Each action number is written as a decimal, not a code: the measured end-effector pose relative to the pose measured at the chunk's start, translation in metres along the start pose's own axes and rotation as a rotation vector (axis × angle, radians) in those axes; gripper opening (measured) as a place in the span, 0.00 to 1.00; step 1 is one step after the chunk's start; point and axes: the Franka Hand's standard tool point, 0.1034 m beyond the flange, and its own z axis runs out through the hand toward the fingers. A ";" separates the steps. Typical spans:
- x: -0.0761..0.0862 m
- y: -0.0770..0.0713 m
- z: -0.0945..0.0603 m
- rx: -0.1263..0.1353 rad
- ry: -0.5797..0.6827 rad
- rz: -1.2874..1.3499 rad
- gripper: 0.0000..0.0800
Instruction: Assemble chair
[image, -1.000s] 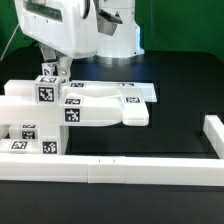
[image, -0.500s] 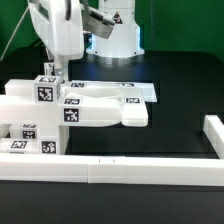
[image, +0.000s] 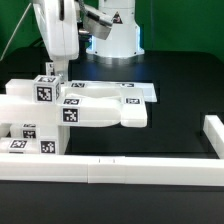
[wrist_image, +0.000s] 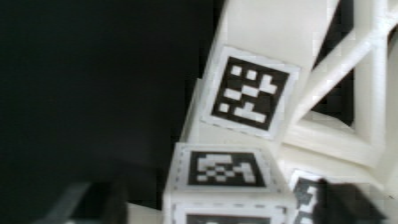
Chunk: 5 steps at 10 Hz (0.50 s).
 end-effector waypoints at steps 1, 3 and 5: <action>0.000 0.000 0.000 0.000 0.000 -0.100 0.77; 0.000 0.000 0.000 0.000 0.000 -0.229 0.81; 0.000 0.000 0.000 0.000 0.000 -0.372 0.81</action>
Offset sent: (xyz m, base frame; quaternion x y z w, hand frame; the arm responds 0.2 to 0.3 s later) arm 0.0000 0.0000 0.0000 0.0000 0.0000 -0.1938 0.9810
